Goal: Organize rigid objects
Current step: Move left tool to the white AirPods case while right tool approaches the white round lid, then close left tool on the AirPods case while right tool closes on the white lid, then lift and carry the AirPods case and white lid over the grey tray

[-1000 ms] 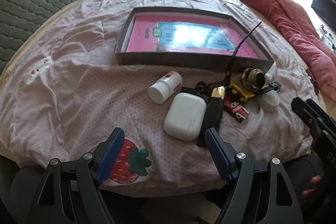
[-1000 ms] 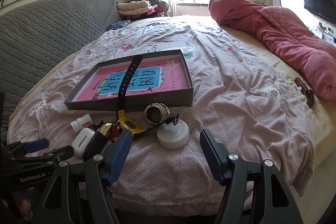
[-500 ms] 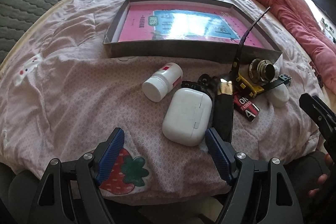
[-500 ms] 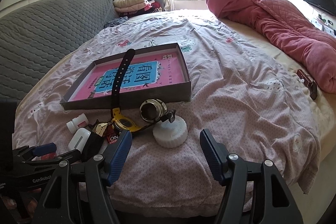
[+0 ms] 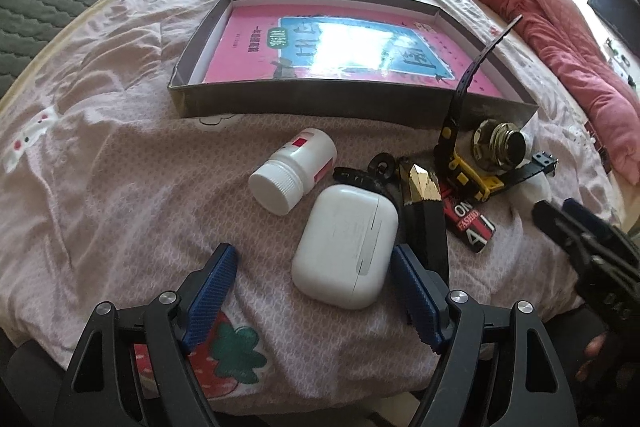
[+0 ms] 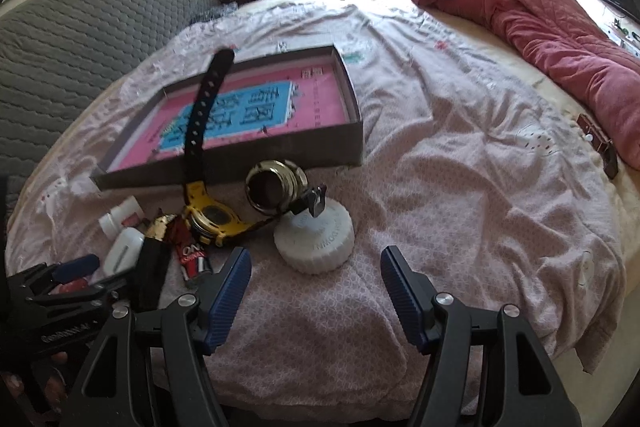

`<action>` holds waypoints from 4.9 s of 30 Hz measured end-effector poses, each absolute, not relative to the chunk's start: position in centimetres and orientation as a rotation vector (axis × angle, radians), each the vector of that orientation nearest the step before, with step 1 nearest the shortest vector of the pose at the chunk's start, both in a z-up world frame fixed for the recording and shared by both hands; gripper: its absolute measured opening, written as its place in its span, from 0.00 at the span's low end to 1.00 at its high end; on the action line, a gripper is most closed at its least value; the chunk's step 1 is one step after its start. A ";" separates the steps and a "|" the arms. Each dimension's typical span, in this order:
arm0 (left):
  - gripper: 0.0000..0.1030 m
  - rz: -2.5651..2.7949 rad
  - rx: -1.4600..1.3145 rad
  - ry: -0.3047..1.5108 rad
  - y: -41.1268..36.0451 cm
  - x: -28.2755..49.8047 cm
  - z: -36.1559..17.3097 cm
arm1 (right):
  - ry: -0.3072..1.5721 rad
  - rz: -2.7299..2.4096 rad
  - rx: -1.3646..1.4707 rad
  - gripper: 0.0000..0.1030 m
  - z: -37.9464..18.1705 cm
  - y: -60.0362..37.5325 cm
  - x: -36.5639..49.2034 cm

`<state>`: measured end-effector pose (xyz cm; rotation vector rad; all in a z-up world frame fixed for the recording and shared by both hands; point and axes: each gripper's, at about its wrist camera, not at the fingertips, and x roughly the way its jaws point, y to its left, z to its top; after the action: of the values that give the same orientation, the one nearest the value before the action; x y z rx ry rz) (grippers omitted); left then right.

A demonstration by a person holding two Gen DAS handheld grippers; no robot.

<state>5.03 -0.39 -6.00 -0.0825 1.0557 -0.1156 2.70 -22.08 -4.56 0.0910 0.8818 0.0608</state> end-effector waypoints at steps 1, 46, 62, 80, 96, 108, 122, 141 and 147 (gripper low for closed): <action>0.76 -0.123 -0.087 1.053 -0.4 5.1 -6.0 | 0.886 0.060 0.089 0.65 -4.7 -22.1 2.9; 0.46 -0.216 -0.167 1.060 0.7 4.2 -5.8 | 0.828 0.074 0.079 0.49 -4.7 -23.5 3.8; 0.46 -0.206 -0.192 1.025 1.5 2.9 -4.1 | 0.726 0.071 0.107 0.49 -2.3 -24.0 1.8; 0.46 -0.204 -0.157 0.939 1.1 1.8 -1.1 | 0.592 0.104 0.101 0.49 0.2 -23.3 0.2; 0.46 -0.187 -0.128 0.871 0.8 2.8 0.4 | 0.509 0.129 0.040 0.49 1.4 -21.4 0.5; 0.46 -0.138 -0.149 0.840 1.7 5.9 0.9 | 0.507 0.141 0.043 0.49 1.0 -21.1 3.0; 0.47 -0.105 -0.160 0.854 2.3 9.9 0.3 | 0.546 0.148 0.078 0.49 -0.4 -21.7 7.9; 0.47 -0.079 -0.159 0.876 3.1 15.1 -0.2 | 0.636 0.159 0.062 0.49 -2.3 -21.5 13.2; 0.47 -0.087 -0.139 0.904 2.6 16.1 -1.0 | 0.661 0.167 0.046 0.49 -3.1 -21.4 13.9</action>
<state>16.14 2.60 -1.04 -0.1394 0.9044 -0.0867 13.88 -21.37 -3.12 0.0456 0.6614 0.1674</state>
